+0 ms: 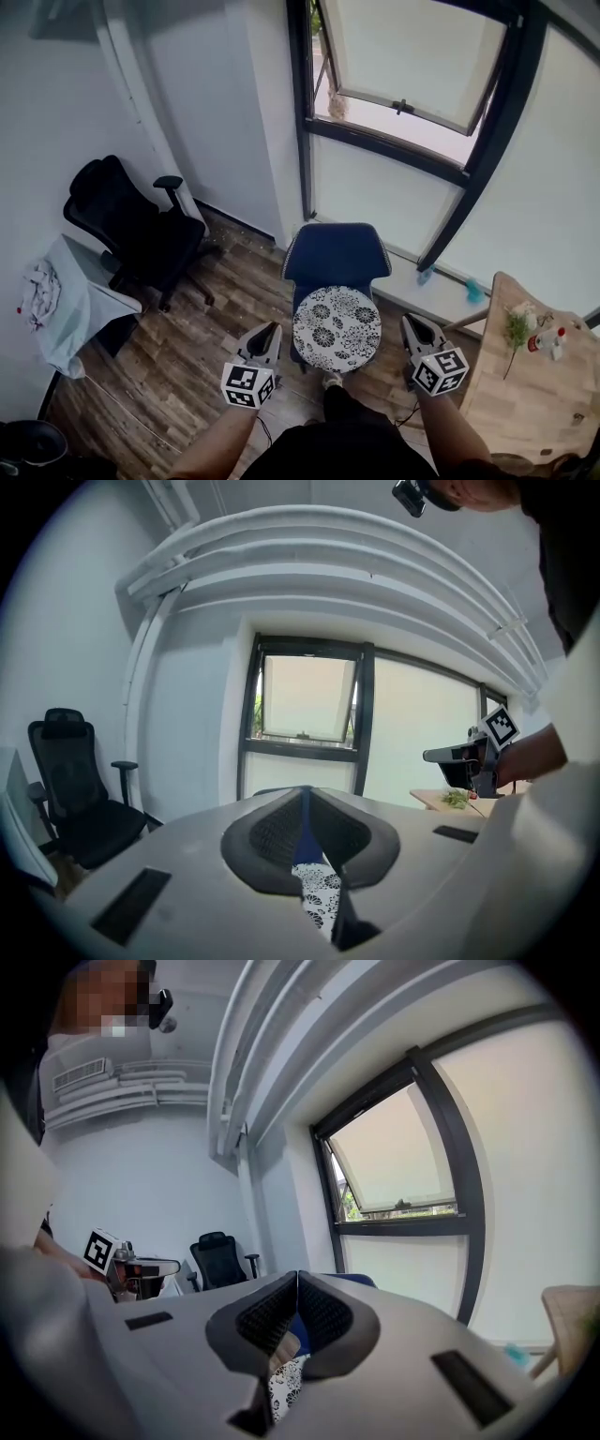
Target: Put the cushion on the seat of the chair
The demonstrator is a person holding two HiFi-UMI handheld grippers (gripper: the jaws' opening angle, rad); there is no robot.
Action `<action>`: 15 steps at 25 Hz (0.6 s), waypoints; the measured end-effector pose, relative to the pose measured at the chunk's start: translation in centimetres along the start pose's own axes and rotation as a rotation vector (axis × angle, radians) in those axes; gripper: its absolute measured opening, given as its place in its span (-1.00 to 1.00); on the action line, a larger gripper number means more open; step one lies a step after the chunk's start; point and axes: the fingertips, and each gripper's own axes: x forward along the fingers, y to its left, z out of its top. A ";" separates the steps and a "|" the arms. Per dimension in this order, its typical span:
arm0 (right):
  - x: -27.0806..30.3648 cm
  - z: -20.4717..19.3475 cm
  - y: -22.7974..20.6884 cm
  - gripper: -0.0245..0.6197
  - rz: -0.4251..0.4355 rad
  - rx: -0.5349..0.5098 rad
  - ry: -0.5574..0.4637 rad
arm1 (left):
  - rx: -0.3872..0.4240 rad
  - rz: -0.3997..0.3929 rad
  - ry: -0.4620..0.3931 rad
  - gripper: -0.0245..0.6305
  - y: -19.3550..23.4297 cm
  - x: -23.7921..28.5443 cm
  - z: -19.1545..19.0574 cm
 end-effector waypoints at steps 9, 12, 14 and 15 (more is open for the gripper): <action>-0.5 0.9 1.2 -0.85 0.002 -0.024 -0.018 | 0.008 0.008 -0.049 -0.86 0.7 -0.6 2.5; -0.5 1.4 1.2 -0.85 0.002 -0.030 -0.030 | 0.017 -0.001 -0.058 -0.86 0.6 -0.3 3.1; -0.6 1.5 1.2 -0.85 -0.003 -0.031 -0.035 | 0.016 -0.004 -0.063 -0.86 0.6 -0.2 3.2; -0.6 1.6 1.3 -0.85 -0.004 -0.032 -0.038 | 0.015 -0.005 -0.063 -0.86 0.6 -0.2 3.2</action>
